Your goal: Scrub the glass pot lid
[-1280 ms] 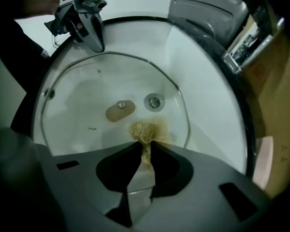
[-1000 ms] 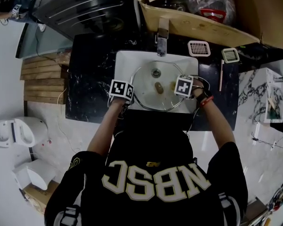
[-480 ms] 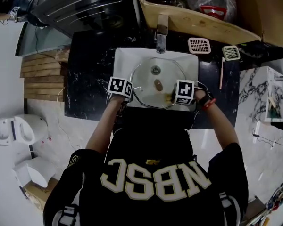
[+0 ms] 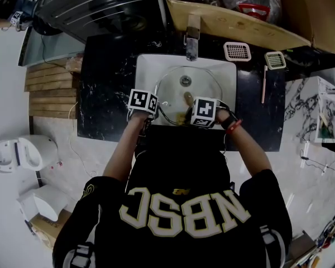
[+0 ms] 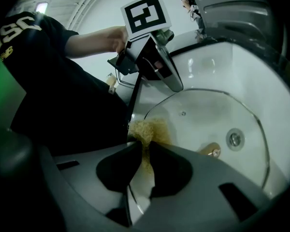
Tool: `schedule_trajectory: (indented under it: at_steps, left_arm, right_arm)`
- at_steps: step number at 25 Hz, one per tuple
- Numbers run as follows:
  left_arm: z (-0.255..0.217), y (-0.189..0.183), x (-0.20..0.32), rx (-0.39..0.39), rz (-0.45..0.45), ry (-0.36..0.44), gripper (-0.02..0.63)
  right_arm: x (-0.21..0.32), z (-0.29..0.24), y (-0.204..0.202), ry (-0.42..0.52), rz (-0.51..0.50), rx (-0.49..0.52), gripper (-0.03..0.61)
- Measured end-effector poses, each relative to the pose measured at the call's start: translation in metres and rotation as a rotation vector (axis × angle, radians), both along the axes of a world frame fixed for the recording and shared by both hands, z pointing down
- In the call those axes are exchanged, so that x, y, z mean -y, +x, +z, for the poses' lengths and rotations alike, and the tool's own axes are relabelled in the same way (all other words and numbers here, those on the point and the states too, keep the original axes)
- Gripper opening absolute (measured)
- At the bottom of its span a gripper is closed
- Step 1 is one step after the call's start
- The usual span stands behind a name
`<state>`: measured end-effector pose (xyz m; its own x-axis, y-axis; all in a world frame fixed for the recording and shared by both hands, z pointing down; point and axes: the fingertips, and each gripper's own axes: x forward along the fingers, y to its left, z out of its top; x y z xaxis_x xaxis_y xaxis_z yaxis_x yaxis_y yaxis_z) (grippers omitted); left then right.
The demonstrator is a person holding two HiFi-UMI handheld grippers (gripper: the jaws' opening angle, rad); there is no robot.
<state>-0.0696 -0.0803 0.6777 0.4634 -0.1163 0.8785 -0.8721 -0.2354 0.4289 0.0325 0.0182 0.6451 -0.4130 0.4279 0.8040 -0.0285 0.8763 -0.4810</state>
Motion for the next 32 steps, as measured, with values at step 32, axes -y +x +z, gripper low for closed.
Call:
schedule_trajectory:
  at_steps: [32]
  left_arm:
    - [0.004,0.0,-0.004,0.018,0.008,-0.029,0.012]
  right_arm:
    - [0.174,0.075,-0.065,0.701,0.151,0.012,0.06]
